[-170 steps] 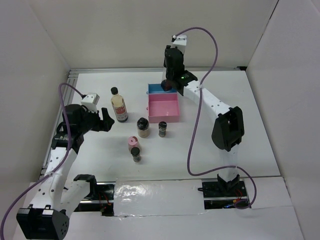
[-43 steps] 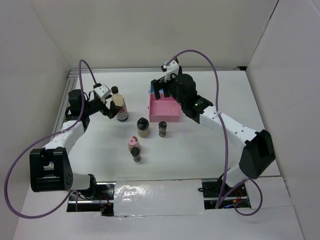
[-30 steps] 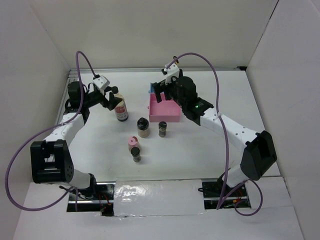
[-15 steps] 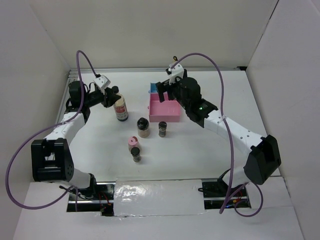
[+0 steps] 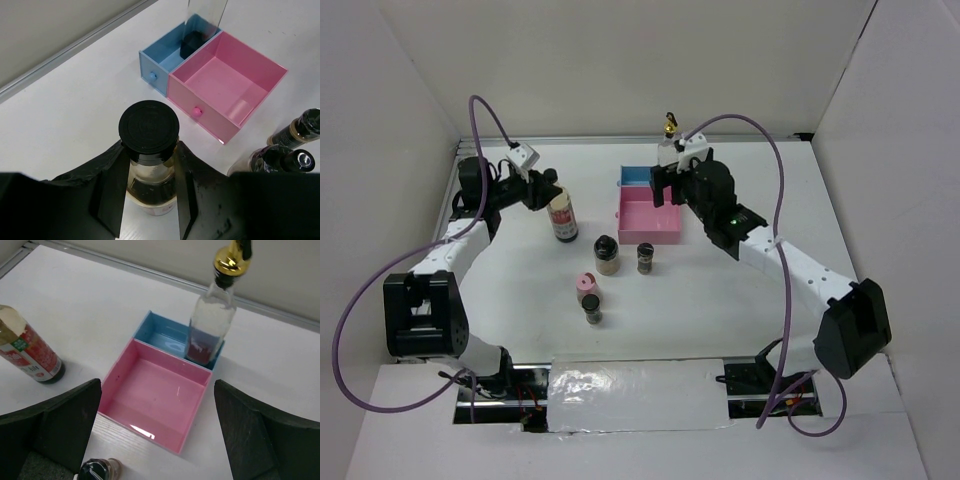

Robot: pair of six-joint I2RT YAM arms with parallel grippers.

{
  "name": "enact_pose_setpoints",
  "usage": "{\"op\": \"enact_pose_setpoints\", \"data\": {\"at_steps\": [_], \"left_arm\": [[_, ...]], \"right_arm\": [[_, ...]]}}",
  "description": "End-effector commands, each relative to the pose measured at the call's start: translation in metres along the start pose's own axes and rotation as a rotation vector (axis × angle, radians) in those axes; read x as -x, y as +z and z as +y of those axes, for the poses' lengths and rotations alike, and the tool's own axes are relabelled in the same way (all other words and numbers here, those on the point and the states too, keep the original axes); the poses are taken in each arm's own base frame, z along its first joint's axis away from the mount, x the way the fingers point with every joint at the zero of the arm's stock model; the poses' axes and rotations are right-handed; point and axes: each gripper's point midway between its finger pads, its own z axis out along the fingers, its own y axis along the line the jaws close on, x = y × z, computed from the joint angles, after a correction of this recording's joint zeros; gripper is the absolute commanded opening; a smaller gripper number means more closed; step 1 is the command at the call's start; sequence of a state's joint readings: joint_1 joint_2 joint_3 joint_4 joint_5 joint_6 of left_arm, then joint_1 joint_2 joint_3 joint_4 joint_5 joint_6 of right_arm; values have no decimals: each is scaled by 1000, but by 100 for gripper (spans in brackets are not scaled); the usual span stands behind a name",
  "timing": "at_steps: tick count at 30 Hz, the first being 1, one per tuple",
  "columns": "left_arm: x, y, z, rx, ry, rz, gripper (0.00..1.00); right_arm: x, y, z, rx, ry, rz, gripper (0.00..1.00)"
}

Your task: Organize the condiment bottles

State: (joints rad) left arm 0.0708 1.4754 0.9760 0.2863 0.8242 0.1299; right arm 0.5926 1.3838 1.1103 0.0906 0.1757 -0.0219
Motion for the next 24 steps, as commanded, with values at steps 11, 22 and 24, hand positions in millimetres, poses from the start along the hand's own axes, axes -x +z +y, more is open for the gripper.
{"op": "enact_pose_setpoints", "data": {"at_steps": [11,22,24], "left_arm": [[99,7,5,-20,105,-171,0],[173,52,-11,-94,208,-292,0],[180,62,-14,-111,179,-304,0]], "right_arm": [[-12,-24,-70,-186,190,-33,100],[-42,-28,-106,-270,279,2,100],[-49,-27,-106,-270,270,18,100]]}}
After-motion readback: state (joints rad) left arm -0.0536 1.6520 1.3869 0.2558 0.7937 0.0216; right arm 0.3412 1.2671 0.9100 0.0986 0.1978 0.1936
